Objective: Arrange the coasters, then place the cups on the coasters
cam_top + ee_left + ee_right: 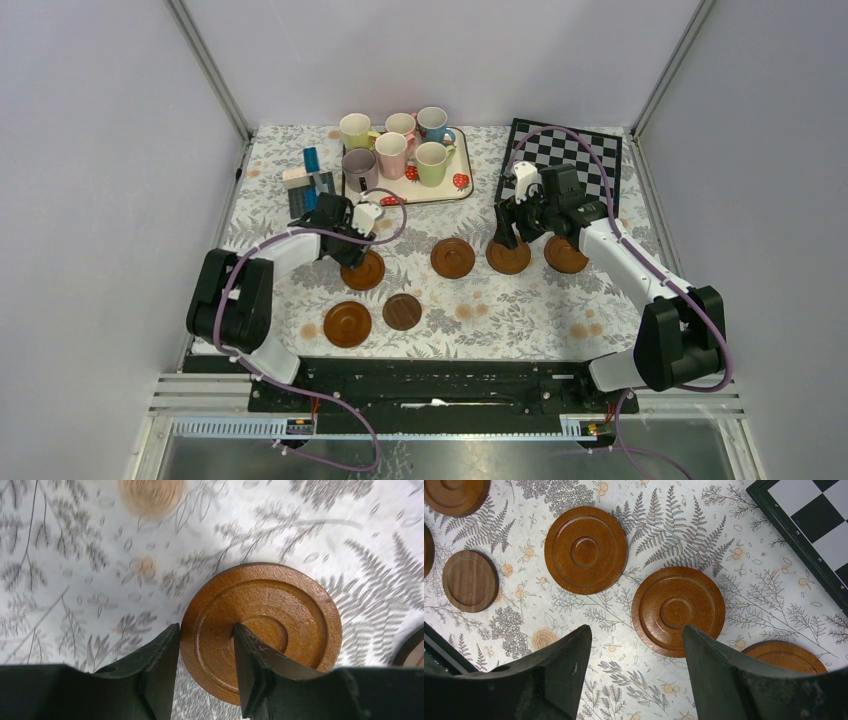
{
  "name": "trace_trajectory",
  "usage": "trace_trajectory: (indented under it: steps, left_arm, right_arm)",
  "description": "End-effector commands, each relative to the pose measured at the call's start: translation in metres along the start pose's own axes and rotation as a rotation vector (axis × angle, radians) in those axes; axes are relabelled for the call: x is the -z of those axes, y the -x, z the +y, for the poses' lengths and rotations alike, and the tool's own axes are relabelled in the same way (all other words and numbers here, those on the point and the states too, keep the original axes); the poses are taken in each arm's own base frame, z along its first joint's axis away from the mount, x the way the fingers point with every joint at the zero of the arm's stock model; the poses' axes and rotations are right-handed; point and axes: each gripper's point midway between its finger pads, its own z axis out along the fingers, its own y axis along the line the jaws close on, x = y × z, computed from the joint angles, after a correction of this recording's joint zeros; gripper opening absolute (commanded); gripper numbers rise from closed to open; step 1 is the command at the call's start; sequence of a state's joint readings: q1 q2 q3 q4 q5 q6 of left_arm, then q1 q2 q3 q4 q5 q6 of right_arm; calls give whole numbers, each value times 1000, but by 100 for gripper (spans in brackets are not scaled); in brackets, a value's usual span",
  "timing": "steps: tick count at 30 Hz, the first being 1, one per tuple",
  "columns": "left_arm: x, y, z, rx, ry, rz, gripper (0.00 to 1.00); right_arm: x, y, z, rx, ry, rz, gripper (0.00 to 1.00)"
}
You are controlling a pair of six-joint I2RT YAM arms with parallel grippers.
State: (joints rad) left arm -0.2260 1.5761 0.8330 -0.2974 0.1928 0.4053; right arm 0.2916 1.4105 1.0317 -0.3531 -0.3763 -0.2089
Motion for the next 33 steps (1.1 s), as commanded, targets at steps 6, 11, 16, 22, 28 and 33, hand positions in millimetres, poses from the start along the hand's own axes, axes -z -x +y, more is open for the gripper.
trace_trajectory:
  steps: [6, 11, 16, 22, 28, 33]
  left_arm:
    - [-35, 47, -23, -34, -24, -32, 40]
    - [-48, 59, -37, -53, -47, -29, 40]
    - [-51, 67, -49, -81, -59, -36, 40]
    - [-47, 70, -60, -95, -75, -41, 41]
    - [-36, 87, -53, -79, -55, -66, 46]
    - [-8, 108, -48, -71, -52, -110, 49]
  right_arm:
    - [6, 9, -3, 10, -19, -40, 74]
    - [6, 8, -3, 12, -23, -38, 75]
    - [6, 7, -5, 13, -28, -35, 75]
    - [5, 6, -5, 12, -27, -31, 75]
    - [3, 6, -4, 6, -17, -28, 75]
    - [5, 7, -3, 4, -16, -28, 75]
